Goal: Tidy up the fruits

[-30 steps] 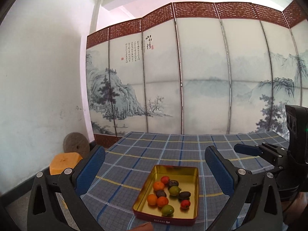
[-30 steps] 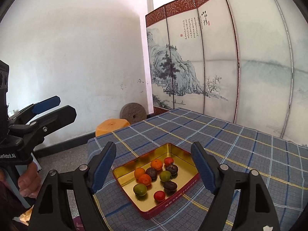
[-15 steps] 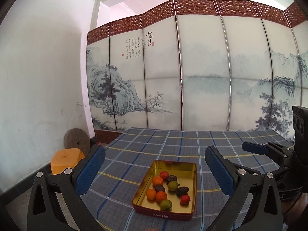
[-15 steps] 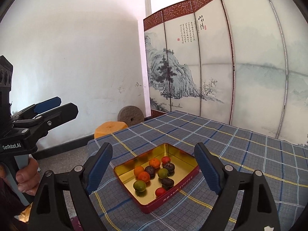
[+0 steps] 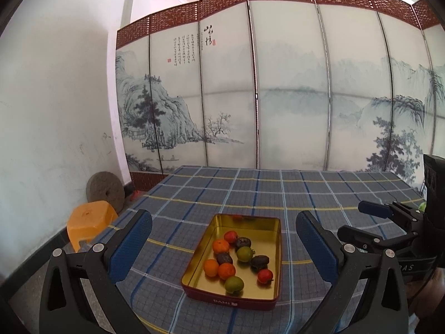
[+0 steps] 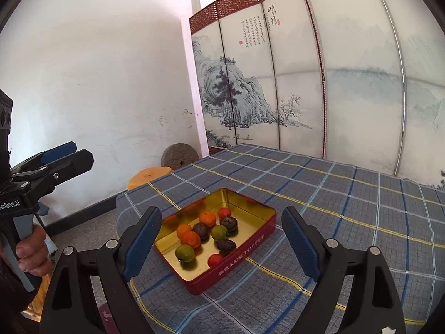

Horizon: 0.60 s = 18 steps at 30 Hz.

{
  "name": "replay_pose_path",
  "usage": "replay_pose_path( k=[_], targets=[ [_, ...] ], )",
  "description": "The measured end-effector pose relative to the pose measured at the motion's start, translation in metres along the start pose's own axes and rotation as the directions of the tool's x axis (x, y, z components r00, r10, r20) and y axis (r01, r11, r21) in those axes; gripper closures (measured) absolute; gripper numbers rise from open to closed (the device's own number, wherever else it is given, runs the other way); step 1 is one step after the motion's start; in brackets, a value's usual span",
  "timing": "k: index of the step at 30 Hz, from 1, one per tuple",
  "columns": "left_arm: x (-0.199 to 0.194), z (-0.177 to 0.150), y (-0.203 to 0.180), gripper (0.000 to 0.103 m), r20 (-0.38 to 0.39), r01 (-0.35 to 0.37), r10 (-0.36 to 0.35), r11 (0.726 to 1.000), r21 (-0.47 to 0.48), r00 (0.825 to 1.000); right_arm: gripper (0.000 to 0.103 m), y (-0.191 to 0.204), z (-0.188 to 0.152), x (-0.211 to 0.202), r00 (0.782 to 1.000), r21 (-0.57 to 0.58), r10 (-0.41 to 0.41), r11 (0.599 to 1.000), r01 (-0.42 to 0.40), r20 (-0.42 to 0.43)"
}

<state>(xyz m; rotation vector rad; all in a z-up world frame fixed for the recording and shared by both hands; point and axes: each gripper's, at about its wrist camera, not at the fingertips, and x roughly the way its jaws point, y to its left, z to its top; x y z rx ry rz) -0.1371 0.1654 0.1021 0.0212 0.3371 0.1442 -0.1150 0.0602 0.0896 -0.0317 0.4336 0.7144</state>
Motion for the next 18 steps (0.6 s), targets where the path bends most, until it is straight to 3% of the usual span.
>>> replay_pose_path(
  k=[6, 10, 13, 18],
  targets=[
    [0.028, -0.005, -0.007, 0.000, -0.072, 0.029, -0.028, 1.000, 0.005, 0.997, 0.015, -0.048, -0.020, 0.009, 0.995, 0.046, -0.072, 0.996, 0.075, -0.064],
    [0.044, -0.006, -0.010, 0.000, -0.084, 0.021, -0.020, 1.000, 0.008, 0.996, 0.013, -0.103, -0.036, 0.018, 0.978, 0.067, -0.158, 0.983, 0.169, -0.139],
    [0.056, -0.006, -0.013, 0.000, -0.108, 0.026, -0.025, 1.000, 0.005, 0.994, 0.013, -0.158, -0.054, 0.029, 0.932, 0.074, -0.264, 0.954, 0.290, -0.248],
    [0.078, -0.008, -0.022, 0.000, -0.173, 0.018, -0.014, 1.000, 0.020, 0.985, 0.013, -0.256, -0.084, 0.040, 0.827, 0.115, -0.359, 0.888, 0.446, -0.433]
  ],
)
